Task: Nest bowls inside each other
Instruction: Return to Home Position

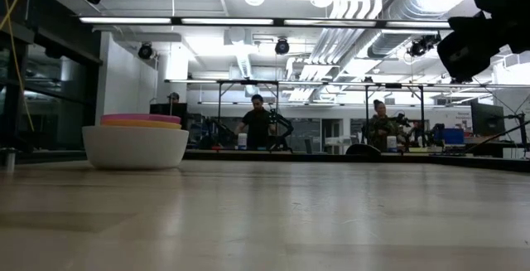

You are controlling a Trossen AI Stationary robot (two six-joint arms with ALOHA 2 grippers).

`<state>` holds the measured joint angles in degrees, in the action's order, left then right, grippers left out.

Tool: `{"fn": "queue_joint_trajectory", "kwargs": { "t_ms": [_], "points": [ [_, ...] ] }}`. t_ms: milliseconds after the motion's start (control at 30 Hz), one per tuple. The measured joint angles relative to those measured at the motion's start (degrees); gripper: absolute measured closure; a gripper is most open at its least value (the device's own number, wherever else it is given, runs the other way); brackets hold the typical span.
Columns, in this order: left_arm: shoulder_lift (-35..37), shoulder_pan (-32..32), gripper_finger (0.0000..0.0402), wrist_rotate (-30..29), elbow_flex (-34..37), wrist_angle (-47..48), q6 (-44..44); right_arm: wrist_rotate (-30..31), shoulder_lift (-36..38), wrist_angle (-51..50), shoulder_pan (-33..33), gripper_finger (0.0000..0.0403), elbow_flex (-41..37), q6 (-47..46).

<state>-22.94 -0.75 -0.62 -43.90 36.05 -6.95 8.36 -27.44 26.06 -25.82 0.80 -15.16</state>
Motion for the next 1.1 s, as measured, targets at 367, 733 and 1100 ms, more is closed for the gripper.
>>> {"fn": "queue_joint_trajectory", "kwargs": {
  "t_ms": [367,733,1100],
  "points": [
    [0.0,0.0,0.035,0.0,0.0,0.0,0.0,0.0,9.2,-12.2,0.0,0.0275,0.0,0.2],
    [0.0,0.0,0.035,0.0,0.0,0.0,-0.9,0.4,16.8,-21.2,0.0,0.0275,0.0,0.7],
    [0.0,0.0,0.035,0.0,0.0,0.0,-0.9,-3.4,21.5,-24.1,0.0,0.0275,-0.3,2.8]
  ]
}}
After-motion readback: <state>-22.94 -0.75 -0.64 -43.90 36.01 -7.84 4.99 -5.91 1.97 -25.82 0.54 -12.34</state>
